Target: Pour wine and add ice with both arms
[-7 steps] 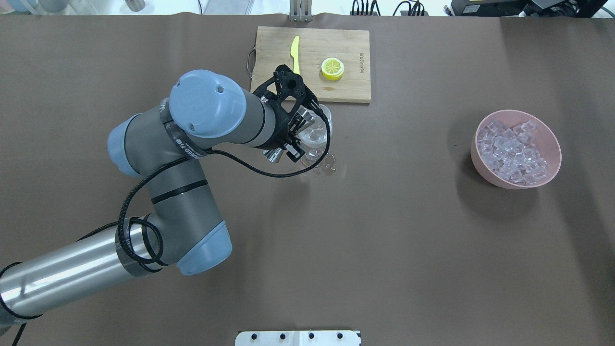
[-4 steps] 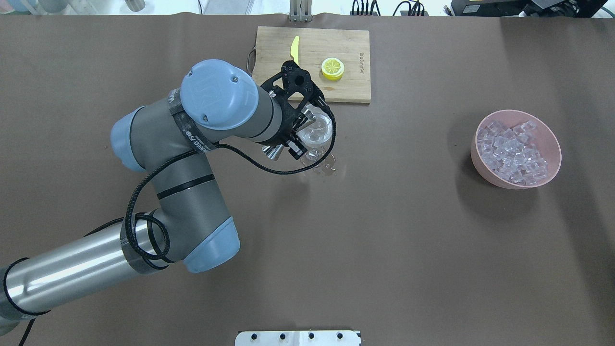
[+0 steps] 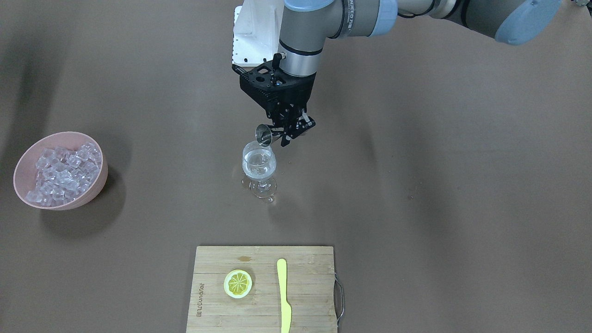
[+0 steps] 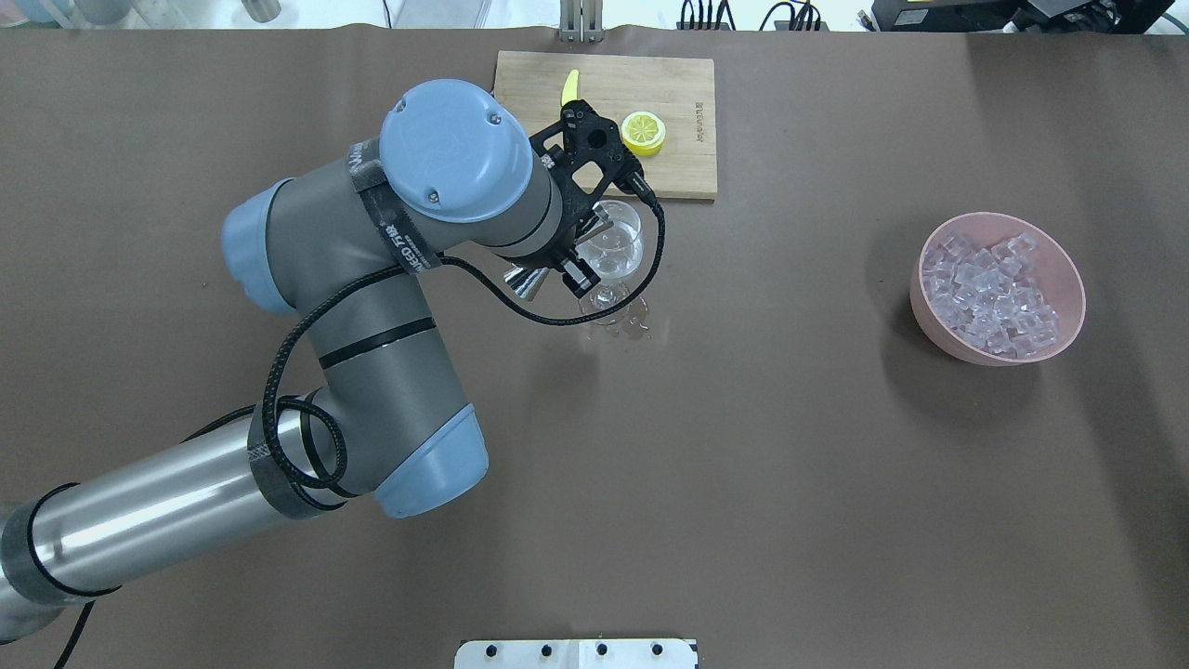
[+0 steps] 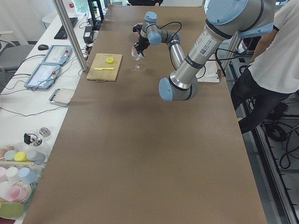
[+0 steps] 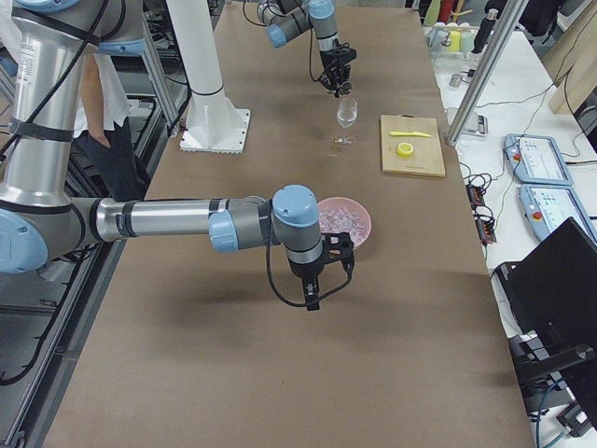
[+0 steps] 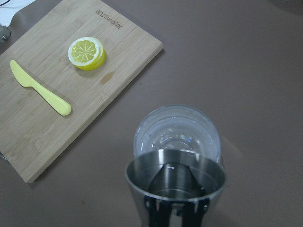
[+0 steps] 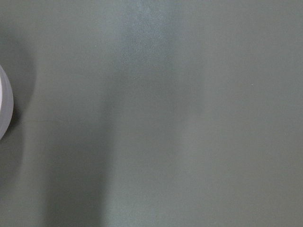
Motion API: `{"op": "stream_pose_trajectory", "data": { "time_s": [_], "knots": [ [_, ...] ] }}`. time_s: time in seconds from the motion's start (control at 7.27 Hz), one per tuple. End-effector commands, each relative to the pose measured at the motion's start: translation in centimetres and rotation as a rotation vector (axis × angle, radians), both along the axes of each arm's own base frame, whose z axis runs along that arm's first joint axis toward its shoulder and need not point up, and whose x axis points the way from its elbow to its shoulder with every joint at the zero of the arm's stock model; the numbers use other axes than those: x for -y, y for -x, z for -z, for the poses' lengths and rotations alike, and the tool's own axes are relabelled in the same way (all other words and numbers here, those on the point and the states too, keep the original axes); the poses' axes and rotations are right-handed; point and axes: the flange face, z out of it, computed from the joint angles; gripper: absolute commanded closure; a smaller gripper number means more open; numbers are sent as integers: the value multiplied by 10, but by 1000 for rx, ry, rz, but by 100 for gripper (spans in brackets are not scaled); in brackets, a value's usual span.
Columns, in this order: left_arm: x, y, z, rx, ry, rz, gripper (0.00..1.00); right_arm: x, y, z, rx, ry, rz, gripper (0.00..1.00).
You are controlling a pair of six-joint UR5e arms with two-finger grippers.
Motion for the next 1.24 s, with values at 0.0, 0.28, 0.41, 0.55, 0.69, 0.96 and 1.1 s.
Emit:
{"op": "stream_pose_trajectory", "data": {
  "time_s": [0.0, 0.28, 0.41, 0.55, 0.69, 0.96, 1.1],
  "knots": [
    [0, 2, 16, 40, 4, -12, 100, 0, 0, -1, 0, 1, 0, 0],
    [4, 4, 15, 71, 15, -6, 100, 0, 0, -1, 0, 2, 0, 0],
    [4, 4, 15, 81, 3, -16, 100, 0, 0, -1, 0, 2, 0, 0],
    [5, 4, 17, 112, 12, -18, 100, 0, 0, 0, 0, 0, 0, 0],
    [4, 5, 29, 139, 25, -16, 100, 0, 0, -1, 0, 1, 0, 0],
    [9, 3, 23, 181, 18, -5, 100, -1, 0, -1, 0, 3, 0, 0],
    [12, 1, 19, 197, 12, -3, 100, -1, 0, -1, 0, 2, 0, 0]
  ]
}}
